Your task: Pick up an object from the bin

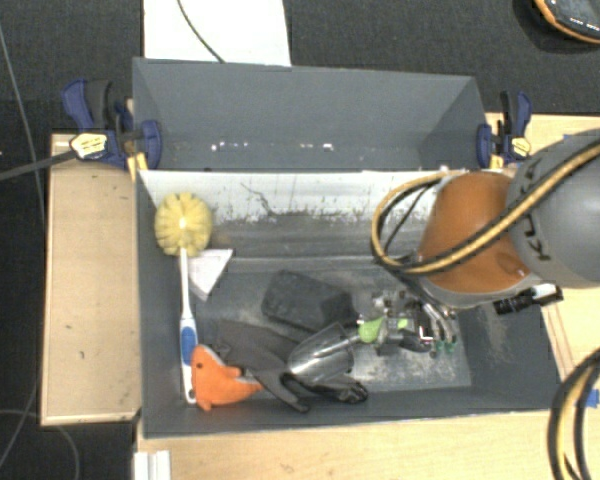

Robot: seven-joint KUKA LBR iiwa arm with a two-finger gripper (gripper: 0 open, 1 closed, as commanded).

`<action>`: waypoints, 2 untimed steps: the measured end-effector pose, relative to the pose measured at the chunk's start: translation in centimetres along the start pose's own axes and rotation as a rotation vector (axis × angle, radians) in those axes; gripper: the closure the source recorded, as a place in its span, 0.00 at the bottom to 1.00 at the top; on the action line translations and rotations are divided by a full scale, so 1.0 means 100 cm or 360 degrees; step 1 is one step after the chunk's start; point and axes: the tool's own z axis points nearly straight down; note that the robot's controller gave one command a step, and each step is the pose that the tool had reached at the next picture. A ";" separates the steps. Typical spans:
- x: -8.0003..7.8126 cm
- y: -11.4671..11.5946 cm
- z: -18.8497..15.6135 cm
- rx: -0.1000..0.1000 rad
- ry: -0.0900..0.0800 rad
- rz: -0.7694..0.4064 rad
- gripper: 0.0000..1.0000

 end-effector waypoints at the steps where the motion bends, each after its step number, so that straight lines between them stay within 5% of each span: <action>1: 0.006 -0.003 -0.051 0.0000 0.0023 -0.0030 1.00; 2: 0.002 0.001 -0.067 0.0000 0.0009 -0.0021 1.00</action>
Offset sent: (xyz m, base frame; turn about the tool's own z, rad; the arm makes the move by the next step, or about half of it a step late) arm 0.0002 0.0061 0.0331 0.0015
